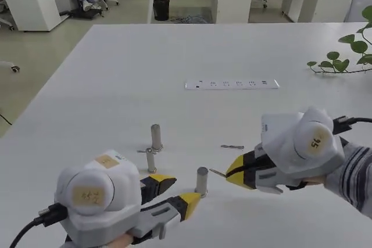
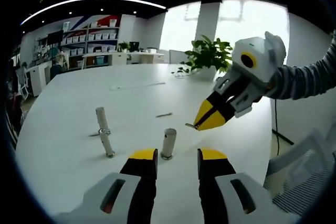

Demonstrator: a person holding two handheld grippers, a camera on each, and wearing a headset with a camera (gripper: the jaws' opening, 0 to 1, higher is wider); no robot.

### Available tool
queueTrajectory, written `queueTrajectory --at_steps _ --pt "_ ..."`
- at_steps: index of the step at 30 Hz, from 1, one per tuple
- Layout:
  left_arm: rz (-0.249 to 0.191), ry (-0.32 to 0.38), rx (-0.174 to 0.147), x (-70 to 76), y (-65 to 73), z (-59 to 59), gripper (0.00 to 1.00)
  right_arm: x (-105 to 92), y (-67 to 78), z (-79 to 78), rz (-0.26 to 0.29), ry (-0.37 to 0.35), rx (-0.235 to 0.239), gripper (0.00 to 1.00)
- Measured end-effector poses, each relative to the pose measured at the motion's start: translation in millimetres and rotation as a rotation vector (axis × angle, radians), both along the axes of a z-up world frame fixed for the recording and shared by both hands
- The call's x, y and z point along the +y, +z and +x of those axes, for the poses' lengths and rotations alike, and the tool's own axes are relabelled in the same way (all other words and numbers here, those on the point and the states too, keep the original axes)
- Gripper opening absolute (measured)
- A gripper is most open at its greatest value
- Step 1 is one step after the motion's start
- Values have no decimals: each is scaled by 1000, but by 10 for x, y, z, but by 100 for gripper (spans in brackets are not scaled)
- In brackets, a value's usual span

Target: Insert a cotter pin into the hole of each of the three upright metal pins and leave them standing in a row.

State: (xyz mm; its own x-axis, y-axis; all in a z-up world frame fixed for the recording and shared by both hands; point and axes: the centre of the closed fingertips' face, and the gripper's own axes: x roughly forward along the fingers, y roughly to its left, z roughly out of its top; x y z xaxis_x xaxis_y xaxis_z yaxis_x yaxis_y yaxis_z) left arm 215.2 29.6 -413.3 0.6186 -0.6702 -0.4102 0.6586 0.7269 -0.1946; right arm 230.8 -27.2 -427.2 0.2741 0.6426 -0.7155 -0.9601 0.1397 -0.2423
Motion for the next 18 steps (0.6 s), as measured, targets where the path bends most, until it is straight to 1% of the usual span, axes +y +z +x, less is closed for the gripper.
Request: queueTrajectory --at_steps 2,3,6,7,9,11,16,18 --pt "-31 5 21 -32 10 -14 25 38 3 -56 1 18 -5 0" --pt "-35 5 23 -37 13 -17 24 43 3 -65 1 20 -6 0" --pt "-66 6 49 -76 22 -44 21 94 17 -142 1 49 -17 0" --pt "-85 3 73 -100 18 -68 20 113 20 -166 0 64 -25 0" --pt "-113 -3 100 -133 16 -98 17 134 10 -199 -13 88 -40 0" --pt "-130 -5 119 -149 9 -118 15 153 0 -226 -30 119 -66 0" --pt "-152 -2 151 -169 -4 -147 10 198 -2 -301 -41 158 -78 0" --pt "-167 1 156 -179 8 -156 10 213 6 -321 -43 173 -83 0"
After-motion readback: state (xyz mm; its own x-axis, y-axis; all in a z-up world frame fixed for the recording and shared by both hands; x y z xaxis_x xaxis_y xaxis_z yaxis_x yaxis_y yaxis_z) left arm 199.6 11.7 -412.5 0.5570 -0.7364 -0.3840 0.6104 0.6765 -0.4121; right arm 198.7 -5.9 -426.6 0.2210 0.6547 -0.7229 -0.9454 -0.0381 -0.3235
